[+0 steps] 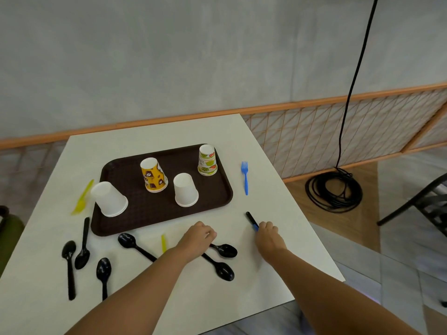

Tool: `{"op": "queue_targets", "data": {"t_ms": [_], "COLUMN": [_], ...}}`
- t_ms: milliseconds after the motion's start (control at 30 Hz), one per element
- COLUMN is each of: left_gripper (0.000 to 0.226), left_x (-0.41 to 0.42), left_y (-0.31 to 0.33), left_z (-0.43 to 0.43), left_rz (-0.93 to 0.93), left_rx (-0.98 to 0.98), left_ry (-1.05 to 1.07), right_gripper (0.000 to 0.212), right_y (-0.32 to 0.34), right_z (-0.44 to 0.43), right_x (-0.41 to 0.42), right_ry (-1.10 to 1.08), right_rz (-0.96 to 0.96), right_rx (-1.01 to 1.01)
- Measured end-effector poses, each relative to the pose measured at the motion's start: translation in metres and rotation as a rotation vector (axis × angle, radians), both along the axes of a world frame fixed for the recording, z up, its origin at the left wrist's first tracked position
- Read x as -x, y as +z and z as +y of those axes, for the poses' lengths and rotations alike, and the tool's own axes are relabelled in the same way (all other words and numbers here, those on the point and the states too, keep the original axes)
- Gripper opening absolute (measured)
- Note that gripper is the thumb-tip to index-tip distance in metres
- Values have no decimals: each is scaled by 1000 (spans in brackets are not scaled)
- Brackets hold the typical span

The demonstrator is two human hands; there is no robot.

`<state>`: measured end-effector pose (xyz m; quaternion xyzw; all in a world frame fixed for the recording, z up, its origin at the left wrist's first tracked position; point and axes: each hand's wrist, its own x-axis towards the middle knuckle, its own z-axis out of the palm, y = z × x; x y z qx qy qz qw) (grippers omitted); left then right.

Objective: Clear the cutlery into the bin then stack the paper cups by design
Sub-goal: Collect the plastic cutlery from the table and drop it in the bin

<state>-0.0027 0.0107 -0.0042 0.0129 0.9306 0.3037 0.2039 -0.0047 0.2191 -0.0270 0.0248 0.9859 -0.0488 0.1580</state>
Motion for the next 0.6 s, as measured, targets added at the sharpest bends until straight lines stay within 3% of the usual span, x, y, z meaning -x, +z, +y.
{"op": "queue_targets", "data": {"t_ms": [300,500,600], "left_gripper": [29,22,33], "left_x": [1,6,10], "left_y": [9,14,23], "left_z": [15,24,32], "left_rz": [18,-156,-300], "left_rx": [-256,-556,-754], "left_ry": [201,397,547], "right_gripper": [27,28,31], "right_y": [0,19,31], "right_z": [6,-12,-29], "right_x": [3,21,22], "right_ry": [-24,-193,-171], "right_rz": [-40,-124,-126], "right_rx": [208,547,701]}}
